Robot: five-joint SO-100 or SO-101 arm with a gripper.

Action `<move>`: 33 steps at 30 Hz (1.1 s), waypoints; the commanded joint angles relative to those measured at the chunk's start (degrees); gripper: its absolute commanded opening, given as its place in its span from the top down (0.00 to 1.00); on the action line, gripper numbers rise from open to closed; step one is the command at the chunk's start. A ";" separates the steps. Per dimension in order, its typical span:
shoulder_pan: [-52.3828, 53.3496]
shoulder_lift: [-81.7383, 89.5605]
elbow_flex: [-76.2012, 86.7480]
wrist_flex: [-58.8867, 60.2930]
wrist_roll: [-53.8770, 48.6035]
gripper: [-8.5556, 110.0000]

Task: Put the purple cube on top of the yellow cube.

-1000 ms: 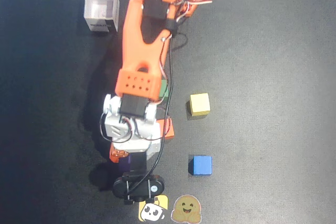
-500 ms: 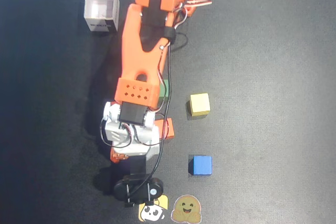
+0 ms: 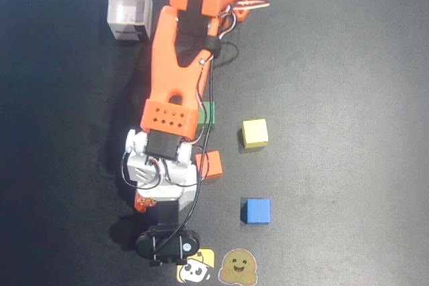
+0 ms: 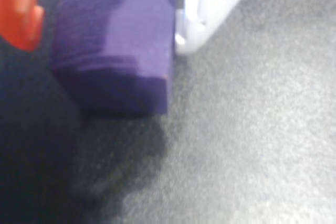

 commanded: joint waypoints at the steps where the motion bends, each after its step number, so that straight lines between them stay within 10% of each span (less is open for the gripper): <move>1: 0.18 0.35 -1.67 -0.62 0.62 0.77; 33: -0.09 2.55 -1.76 2.55 4.92 0.88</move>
